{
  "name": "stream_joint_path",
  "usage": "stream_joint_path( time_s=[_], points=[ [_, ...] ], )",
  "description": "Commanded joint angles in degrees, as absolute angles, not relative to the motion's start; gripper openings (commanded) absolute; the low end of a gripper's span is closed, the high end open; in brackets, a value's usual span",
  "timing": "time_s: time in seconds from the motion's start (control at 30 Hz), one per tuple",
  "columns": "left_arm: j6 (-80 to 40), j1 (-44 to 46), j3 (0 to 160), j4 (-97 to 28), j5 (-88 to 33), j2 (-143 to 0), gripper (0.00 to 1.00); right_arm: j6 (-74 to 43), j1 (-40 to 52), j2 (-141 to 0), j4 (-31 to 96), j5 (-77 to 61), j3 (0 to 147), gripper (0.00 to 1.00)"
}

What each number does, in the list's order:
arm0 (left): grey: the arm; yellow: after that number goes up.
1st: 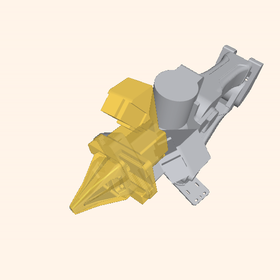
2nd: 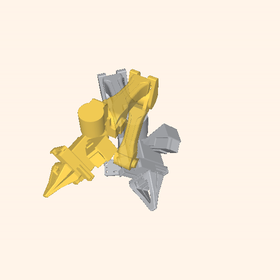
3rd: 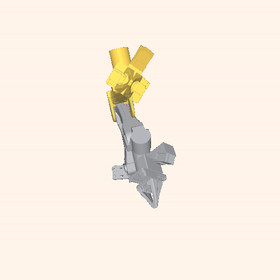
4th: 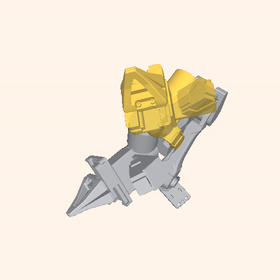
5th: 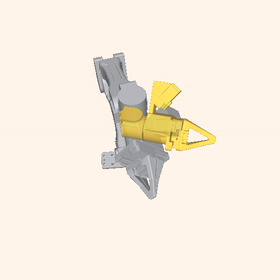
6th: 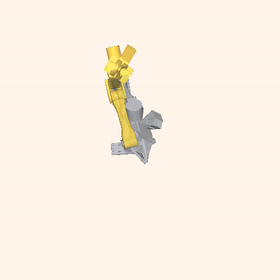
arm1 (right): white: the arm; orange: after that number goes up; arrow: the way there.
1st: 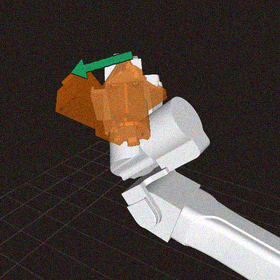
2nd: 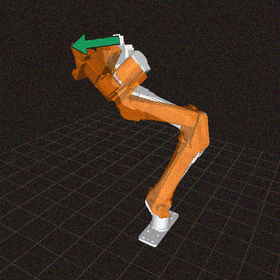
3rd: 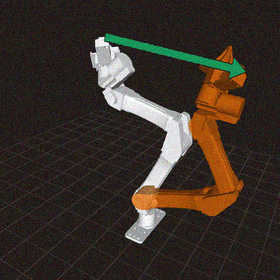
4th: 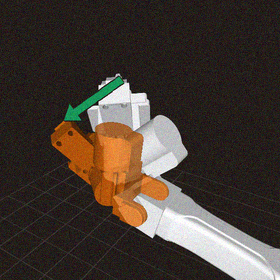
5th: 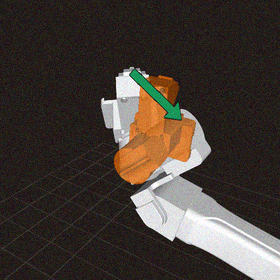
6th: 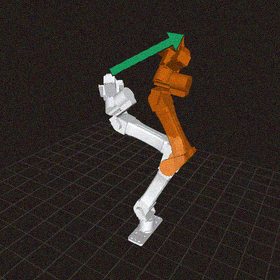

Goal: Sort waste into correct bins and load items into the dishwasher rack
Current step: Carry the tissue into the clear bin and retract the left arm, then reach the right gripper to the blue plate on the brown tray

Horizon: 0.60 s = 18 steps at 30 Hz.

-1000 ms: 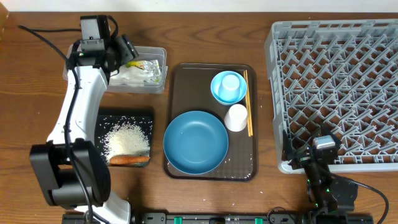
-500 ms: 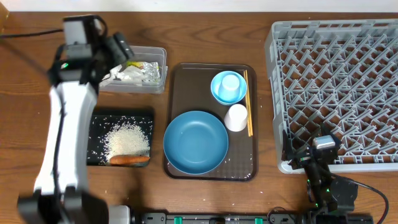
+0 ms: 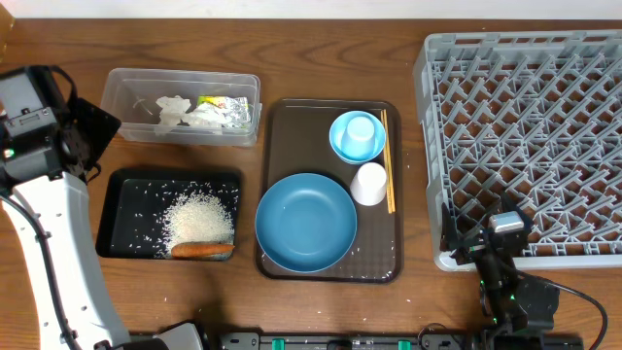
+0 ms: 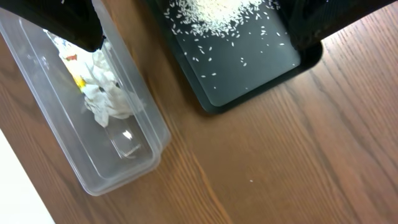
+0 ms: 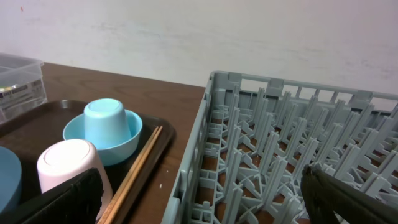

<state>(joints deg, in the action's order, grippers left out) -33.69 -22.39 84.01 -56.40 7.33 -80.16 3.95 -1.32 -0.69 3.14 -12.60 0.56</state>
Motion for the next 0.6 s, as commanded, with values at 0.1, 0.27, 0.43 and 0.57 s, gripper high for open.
stream_joint_path(
  time_s=[0.1, 0.27, 0.43, 0.57],
  points=[
    [-34.59, -22.92, 84.55, -56.55, 8.62, -80.49, 0.99, 3.27, -1.85, -0.40, 3.16, -12.47, 0.32, 0.99],
    [-34.59, -22.92, 84.55, -56.55, 8.62, -80.49, 0.99, -2.59, -1.85, -0.40, 0.86, -22.13, 0.32, 0.99],
    [-34.59, -22.92, 84.58, -56.55, 8.62, -80.49, 0.99, -37.21, -1.85, -0.40, -5.39, -61.43, 0.32, 0.99],
    [-34.59, -22.92, 84.55, -56.55, 8.62, -80.49, 0.99, -52.53, -1.83, -0.40, -5.41, -68.69, 0.32, 0.99]
  ],
)
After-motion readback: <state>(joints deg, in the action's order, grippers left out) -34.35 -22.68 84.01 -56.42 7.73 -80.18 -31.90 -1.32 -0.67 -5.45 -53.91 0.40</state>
